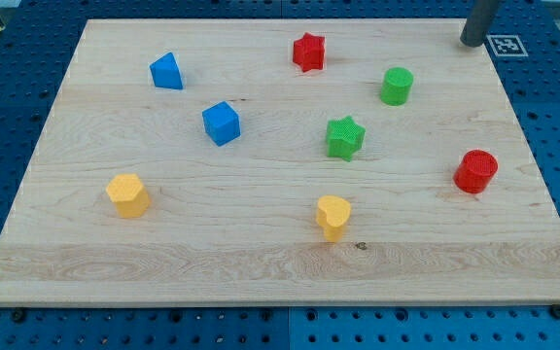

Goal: Move your arm diagonally top right to the red star

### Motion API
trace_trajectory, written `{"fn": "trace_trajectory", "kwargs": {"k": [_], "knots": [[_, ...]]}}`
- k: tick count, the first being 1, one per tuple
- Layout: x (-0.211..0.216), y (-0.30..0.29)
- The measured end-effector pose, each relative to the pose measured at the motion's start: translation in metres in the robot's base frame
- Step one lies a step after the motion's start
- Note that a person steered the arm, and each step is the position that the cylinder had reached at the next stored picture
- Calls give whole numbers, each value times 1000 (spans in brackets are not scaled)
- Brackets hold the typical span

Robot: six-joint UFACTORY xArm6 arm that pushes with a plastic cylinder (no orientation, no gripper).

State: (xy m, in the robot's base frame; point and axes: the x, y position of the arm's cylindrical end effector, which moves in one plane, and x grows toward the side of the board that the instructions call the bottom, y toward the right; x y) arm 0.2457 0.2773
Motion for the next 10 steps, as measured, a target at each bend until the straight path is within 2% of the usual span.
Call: {"fn": "trace_trajectory", "kwargs": {"k": [5,8,10], "knots": [[0,-30],[-20,-96],[-32,-114]]}}
